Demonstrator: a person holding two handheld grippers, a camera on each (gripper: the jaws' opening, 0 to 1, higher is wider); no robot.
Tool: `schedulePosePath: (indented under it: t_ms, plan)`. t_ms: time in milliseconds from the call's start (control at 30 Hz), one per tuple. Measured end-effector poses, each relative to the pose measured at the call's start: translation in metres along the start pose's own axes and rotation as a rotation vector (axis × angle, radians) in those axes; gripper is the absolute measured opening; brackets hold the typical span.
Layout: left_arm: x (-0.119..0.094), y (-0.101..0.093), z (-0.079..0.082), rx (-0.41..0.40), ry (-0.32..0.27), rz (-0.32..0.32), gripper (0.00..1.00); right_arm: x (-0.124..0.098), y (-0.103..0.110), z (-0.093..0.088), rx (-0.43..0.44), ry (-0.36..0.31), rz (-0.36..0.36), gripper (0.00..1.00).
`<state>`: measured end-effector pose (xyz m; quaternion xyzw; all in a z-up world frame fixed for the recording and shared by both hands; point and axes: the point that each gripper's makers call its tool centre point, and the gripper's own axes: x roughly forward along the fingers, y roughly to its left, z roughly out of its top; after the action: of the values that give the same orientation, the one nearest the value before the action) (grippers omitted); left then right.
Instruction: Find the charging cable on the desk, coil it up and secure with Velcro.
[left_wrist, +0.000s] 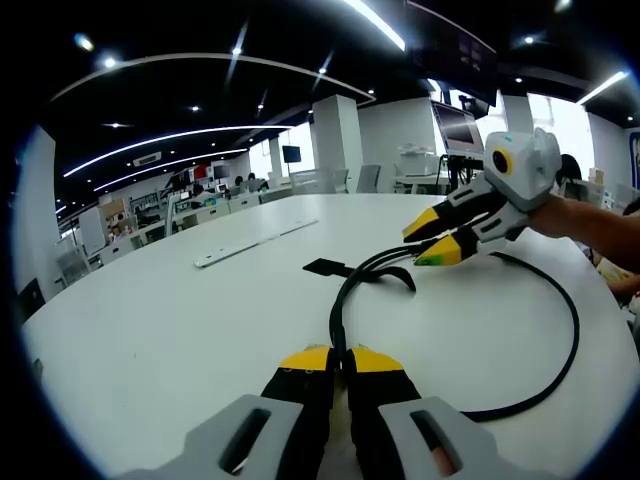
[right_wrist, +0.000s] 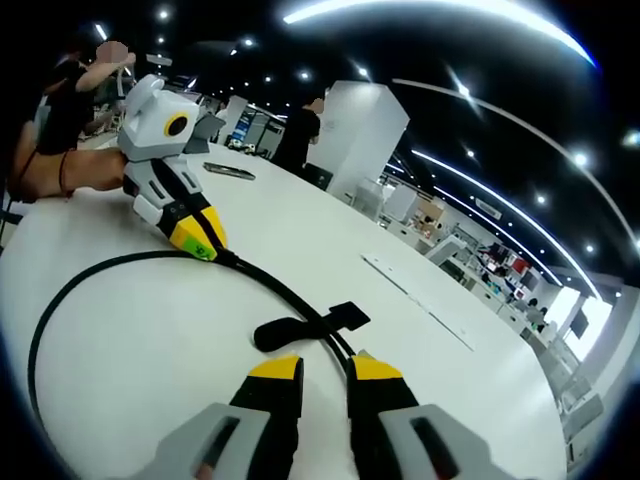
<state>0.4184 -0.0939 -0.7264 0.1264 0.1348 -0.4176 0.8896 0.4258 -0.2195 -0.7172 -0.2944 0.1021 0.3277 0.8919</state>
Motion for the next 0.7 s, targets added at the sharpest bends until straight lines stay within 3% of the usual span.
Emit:
schedulePosePath:
  t_ms: [700]
  plan:
    - [0.0015, 0.0015, 0.0008, 0.003, -0.001, 0.0, 0.06, 0.0048, 0.0013, 0.0027, -0.014, 0.006, 0.01, 0.18]
